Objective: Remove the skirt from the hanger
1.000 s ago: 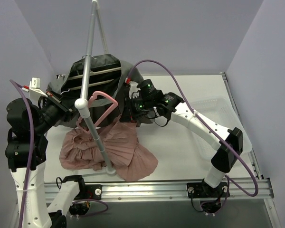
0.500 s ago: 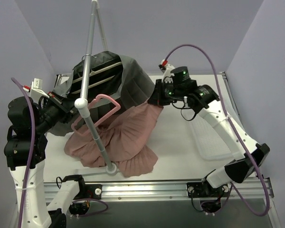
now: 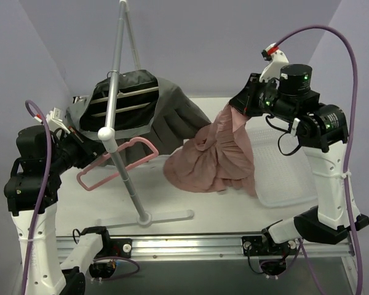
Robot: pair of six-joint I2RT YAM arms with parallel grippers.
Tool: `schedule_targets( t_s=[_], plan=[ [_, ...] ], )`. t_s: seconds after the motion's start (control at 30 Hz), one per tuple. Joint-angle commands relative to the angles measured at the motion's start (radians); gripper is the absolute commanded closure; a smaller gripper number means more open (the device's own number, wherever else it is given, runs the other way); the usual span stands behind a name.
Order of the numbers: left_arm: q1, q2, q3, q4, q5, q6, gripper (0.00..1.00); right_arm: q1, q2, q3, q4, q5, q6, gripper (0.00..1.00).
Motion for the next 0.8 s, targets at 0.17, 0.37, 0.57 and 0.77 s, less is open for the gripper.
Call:
schedule_targets(
  t_s=[0.17, 0.37, 0.57, 0.77],
  plan=[
    [0.002, 0.005, -0.123, 0.092, -0.003, 0.037, 0.98, -0.007, 0.058, 0.317, -0.088, 0.232, -0.072, 1.00],
    [-0.050, 0.081, -0.091, 0.075, -0.056, 0.088, 0.98, -0.033, 0.063, 0.316, 0.103, 0.441, -0.137, 1.00],
    [-0.093, 0.114, -0.106, 0.068, -0.058, 0.093, 0.98, -0.053, 0.063, 0.298, 0.287, 0.503, -0.185, 1.00],
    [-0.108, 0.122, -0.126, 0.066, -0.033, 0.096, 0.98, -0.053, -0.034, 0.166, 0.542, 0.605, -0.301, 1.00]
  ],
)
